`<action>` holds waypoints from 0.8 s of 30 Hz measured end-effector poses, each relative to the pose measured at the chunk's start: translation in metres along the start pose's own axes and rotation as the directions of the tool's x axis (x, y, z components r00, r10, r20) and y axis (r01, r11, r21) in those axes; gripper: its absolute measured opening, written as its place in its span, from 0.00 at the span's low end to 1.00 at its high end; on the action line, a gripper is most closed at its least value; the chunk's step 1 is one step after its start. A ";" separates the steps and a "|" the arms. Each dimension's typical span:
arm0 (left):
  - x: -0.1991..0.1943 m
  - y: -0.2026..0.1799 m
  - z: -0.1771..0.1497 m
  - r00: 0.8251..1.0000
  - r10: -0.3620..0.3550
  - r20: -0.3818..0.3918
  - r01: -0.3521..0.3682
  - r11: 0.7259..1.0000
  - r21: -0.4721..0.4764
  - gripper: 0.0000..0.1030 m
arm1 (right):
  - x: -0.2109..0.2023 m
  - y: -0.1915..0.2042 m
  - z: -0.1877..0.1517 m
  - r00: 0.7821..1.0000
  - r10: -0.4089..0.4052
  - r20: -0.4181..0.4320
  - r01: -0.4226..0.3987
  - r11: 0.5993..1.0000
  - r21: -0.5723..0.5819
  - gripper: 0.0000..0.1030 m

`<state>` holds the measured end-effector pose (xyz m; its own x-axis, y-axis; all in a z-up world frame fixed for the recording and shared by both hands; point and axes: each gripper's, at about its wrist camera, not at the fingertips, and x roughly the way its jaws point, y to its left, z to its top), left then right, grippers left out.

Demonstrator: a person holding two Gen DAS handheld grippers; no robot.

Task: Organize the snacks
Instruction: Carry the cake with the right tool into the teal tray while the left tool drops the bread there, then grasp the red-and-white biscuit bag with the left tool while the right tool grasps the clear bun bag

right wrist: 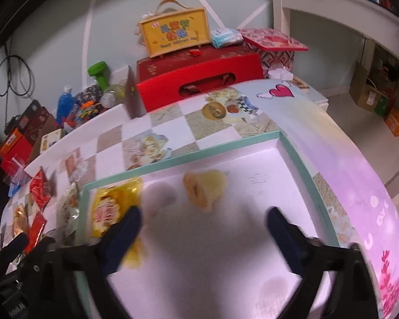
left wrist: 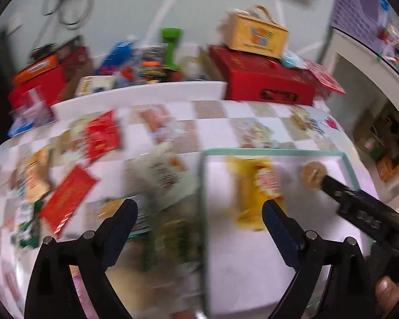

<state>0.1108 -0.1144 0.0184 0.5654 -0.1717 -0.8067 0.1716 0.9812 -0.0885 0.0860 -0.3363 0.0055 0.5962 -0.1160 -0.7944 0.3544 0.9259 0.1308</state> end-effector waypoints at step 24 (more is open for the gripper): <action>-0.083 0.168 -0.052 0.954 0.252 0.164 -0.193 0.932 -0.307 1.00 | -0.054 0.131 -0.067 0.991 0.137 0.008 -0.134 0.981 -0.143 1.00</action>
<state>0.0507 0.0698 0.0404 0.7149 0.0691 -0.6959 -0.1971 0.9747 -0.1057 0.0515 -0.1846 0.0259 0.6451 0.0087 -0.7640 0.1648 0.9748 0.1502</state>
